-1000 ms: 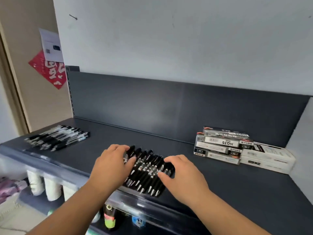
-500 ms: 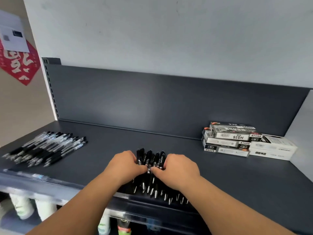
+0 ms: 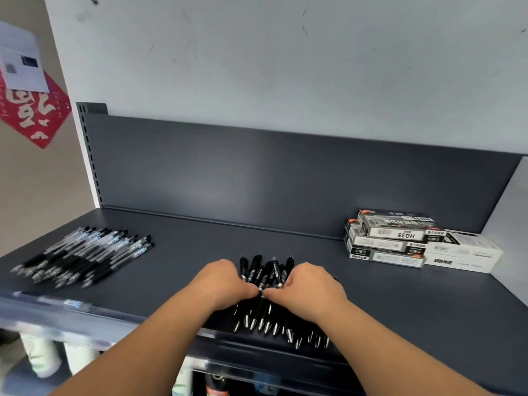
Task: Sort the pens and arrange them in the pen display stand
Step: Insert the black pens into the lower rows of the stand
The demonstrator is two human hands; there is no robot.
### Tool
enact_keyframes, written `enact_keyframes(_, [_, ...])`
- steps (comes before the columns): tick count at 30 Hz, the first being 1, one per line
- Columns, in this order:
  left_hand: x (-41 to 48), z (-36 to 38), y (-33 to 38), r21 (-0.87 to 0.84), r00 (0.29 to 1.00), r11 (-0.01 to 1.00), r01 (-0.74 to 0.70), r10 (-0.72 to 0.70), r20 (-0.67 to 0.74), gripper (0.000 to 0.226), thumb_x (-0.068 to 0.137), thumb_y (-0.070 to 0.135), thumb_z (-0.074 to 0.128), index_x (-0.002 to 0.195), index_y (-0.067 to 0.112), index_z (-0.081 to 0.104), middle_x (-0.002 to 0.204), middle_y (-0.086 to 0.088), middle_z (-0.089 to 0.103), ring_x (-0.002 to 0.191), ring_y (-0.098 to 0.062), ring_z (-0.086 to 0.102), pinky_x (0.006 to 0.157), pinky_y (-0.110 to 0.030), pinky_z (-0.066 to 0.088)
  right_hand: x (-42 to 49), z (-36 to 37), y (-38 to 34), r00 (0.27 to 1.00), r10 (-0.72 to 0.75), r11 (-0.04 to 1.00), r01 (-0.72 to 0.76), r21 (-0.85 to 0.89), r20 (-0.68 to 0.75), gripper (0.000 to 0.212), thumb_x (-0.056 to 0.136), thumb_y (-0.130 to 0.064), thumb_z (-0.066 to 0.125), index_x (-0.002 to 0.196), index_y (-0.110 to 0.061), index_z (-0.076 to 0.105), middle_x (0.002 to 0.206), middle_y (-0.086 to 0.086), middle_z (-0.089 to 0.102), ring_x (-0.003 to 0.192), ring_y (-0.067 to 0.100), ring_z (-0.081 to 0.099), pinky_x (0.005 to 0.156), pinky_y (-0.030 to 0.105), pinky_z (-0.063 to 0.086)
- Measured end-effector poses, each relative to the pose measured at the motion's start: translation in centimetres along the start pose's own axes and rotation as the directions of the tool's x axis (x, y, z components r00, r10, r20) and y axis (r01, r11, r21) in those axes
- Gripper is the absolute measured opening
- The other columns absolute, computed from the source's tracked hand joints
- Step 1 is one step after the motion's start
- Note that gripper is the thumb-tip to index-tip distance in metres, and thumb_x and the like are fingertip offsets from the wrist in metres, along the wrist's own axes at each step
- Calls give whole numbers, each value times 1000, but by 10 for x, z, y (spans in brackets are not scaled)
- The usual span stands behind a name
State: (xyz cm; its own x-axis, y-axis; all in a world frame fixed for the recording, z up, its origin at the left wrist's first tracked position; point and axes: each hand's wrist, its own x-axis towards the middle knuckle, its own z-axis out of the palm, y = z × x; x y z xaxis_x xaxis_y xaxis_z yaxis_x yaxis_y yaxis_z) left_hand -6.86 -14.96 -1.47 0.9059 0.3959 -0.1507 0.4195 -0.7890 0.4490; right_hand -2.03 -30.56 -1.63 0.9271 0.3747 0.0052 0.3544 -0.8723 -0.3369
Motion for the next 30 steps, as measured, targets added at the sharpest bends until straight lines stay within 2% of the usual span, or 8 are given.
enact_keyframes(6, [2,4,-5,-129,999,991,-22,16,-46,34,82,36,64,61,16,46,59,2,51,55,-14,48,52,-24,37,3,-1,0,998,53,995,-55,87,25,38,70,-48,63,57,-19,42,53,-6,45,51,15,45,48,23,32])
enact_keyframes(12, [-1,3,5,-242,971,960,-142,88,-221,33,88,40,59,83,8,63,76,-3,66,70,-18,61,61,-28,45,2,-1,8,999,41,935,-39,354,4,38,75,-37,63,51,-18,40,45,-3,34,50,19,35,53,27,32])
enact_keyframes(16, [-8,2,23,-361,936,889,-284,174,-307,32,89,39,60,80,9,66,65,-4,63,56,-13,51,56,-24,41,-3,-9,11,997,31,811,15,585,-68,35,80,-36,67,55,-20,48,50,-2,41,52,16,45,53,25,35])
enact_keyframes(19, [-11,6,35,-503,941,806,-312,188,-282,35,90,37,60,70,9,60,55,0,48,50,-11,39,50,-23,35,-11,-19,15,996,4,765,58,641,-95,31,86,-31,66,63,-12,56,51,-1,47,54,14,50,44,18,34])
enact_keyframes(22, [-13,13,48,-648,953,699,-302,205,-223,27,90,37,61,77,14,67,65,-7,59,58,-15,49,58,-34,43,-19,-29,24,992,3,745,83,662,-128,29,88,-30,65,70,-7,63,56,-2,53,52,10,52,43,16,36])
enact_keyframes(26, [-23,23,73,-770,957,578,-269,250,-146,13,92,27,62,88,20,72,79,0,74,73,-20,69,71,-41,56,-28,-39,46,987,24,732,90,676,-157,18,89,-30,65,77,-18,70,61,-9,60,58,6,55,57,18,45])
enact_keyframes(28, [-29,29,88,-828,956,512,-230,279,-93,11,92,21,62,93,17,72,87,-4,75,83,-25,71,79,-47,56,-33,-45,61,983,18,758,107,644,-185,17,90,-30,64,80,-19,71,58,-12,59,53,0,50,58,20,43])
enact_keyframes(30, [-33,37,105,-848,953,488,-205,298,-59,10,91,19,63,94,15,72,90,-7,75,83,-24,70,77,-46,55,-41,-51,79,979,12,790,117,601,-205,20,91,-30,63,76,-19,69,52,-13,53,47,-2,43,54,18,37])
